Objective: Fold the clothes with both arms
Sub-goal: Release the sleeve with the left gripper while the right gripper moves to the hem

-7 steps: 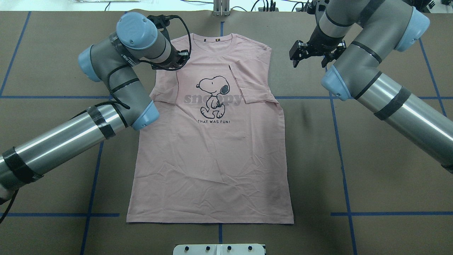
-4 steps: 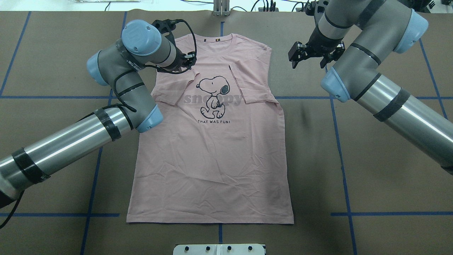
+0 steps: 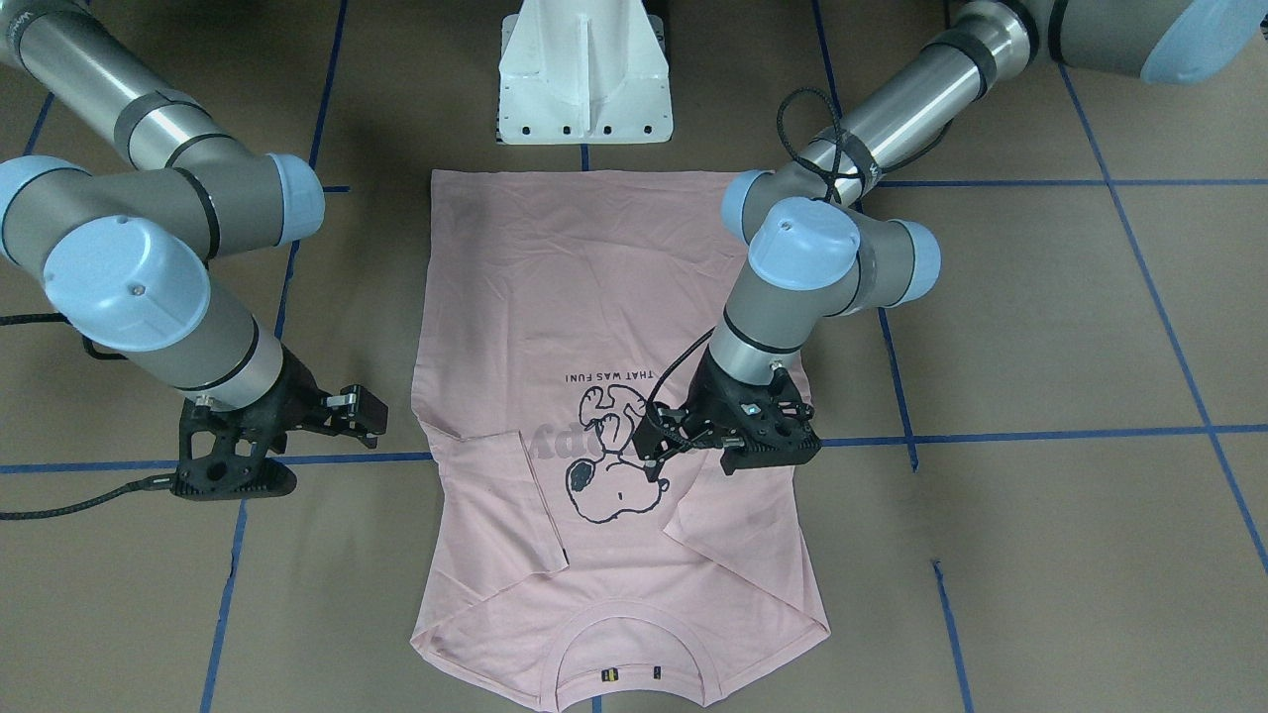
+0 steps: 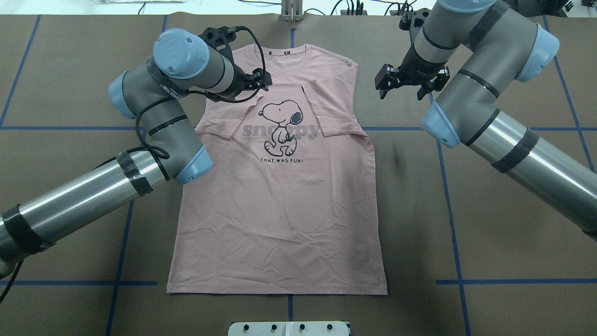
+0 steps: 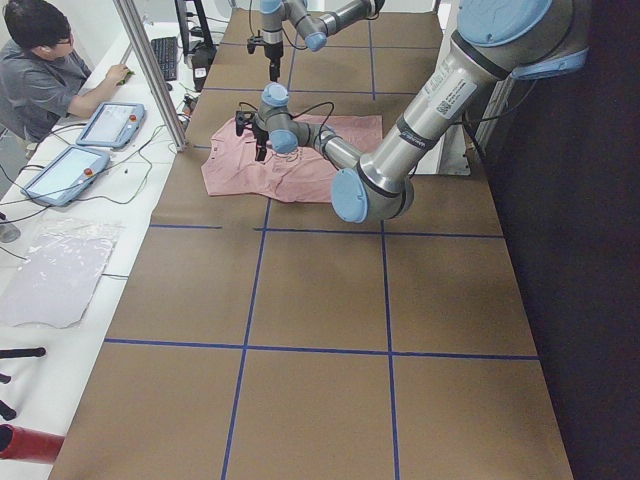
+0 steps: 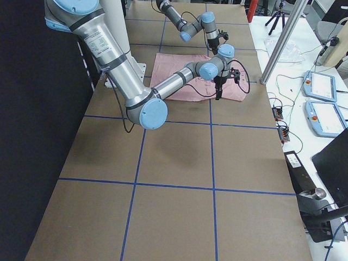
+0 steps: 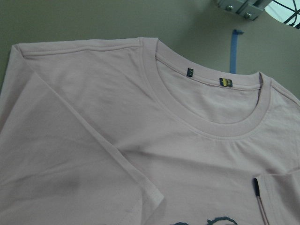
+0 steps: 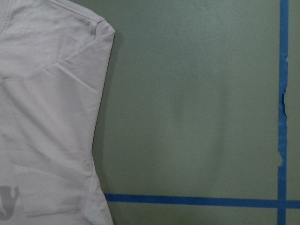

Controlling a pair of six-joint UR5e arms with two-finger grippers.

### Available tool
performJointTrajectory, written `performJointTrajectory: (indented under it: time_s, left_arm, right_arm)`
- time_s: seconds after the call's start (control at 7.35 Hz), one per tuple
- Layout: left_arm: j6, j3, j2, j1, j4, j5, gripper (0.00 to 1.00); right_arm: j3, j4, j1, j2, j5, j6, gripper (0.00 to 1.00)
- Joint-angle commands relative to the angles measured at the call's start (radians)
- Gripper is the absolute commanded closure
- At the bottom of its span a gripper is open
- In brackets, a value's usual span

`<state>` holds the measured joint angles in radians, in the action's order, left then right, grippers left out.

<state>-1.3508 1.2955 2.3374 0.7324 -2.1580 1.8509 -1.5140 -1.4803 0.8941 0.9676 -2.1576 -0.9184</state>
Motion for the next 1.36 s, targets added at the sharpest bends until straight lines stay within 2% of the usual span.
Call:
performJointTrajectory:
  time_s: [0.0, 0.27, 0.41, 0.68, 0.82, 0.95, 1.22]
  left_arm:
    - [0.021, 0.25, -0.128, -0.017, 0.177, 0.05, 0.0]
    - [0.076, 0.475, -0.27, -0.027, 0.26, 0.05, 0.0]
    - [0.102, 0.528, -0.314, -0.03, 0.302, 0.047, 0.0]
    - [0.143, 0.551, -0.372, -0.033, 0.327, 0.034, 0.0]
    - [0.142, 0.553, -0.375, -0.034, 0.325, 0.034, 0.0]
    - [0.142, 0.553, -0.377, -0.034, 0.325, 0.034, 0.0]
    - [0.142, 0.551, -0.377, -0.034, 0.325, 0.034, 0.0]
  right_arm:
    - [-0.247, 0.014, -0.117, 0.167, 0.1, -0.209, 0.0]
    - [-0.504, 0.037, -0.339, 0.348, 0.294, -0.476, 0.0]
    - [-0.564, 0.052, -0.472, 0.38, 0.415, -0.61, 0.0]
    - [-0.626, 0.054, -0.73, 0.434, 0.659, -0.797, 0.0]
    - [-0.621, 0.051, -0.8, 0.445, 0.706, -0.807, 0.0]
    - [-0.62, 0.052, -0.822, 0.463, 0.72, -0.809, 0.0]
    - [-0.573, 0.052, -0.823, 0.464, 0.707, -0.806, 0.0]
